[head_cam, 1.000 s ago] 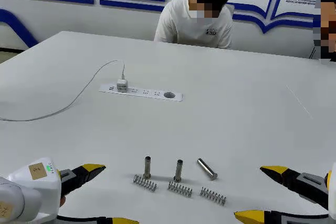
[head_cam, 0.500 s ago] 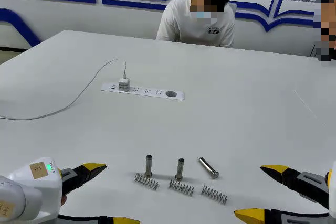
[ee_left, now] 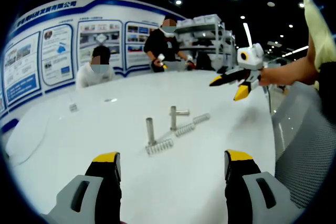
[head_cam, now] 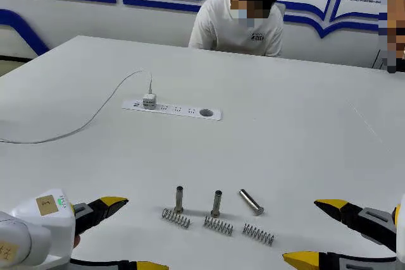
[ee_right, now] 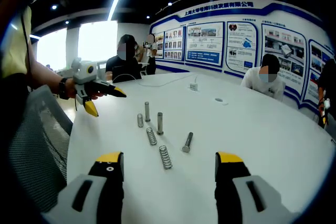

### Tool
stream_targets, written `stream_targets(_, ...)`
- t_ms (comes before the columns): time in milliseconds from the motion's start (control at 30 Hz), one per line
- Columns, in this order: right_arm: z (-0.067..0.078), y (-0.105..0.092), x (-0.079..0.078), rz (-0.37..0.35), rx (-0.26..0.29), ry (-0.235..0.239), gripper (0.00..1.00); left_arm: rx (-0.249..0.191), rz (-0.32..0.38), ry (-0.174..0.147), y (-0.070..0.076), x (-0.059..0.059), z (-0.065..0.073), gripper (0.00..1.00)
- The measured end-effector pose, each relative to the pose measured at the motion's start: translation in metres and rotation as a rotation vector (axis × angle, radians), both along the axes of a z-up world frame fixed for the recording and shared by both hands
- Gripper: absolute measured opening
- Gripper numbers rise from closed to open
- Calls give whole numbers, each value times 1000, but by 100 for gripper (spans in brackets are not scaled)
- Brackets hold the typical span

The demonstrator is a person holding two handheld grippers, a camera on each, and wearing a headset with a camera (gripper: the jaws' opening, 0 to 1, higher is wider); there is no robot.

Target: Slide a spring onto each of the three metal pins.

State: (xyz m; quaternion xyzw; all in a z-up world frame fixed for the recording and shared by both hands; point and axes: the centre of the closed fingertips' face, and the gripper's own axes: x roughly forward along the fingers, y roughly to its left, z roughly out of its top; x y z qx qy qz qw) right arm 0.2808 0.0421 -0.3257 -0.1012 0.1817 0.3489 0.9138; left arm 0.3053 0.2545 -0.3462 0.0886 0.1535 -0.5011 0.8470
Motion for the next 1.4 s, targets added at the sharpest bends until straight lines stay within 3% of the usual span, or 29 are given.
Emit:
stream_targets(300, 2, 2, 3, 5, -6, 9, 70, -3, -3, 0, 0, 1, 0, 82)
stream_targets(700, 12, 7, 32, -9, -13, 30, 60, -7, -5, 0, -1, 2, 1, 82)
stream_targets(900, 8, 14, 50, -18, -49, 52, 55, -6, -7, 2, -1, 1, 1, 82)
stream_targets(1100, 2, 17, 71, -39, -51, 79, 47, -7, -5, 2, -1, 1, 1, 82)
stream_targets(1400, -13, 25, 95, -72, -91, 131, 43, -6, -2, 6, -1, 1, -1, 82)
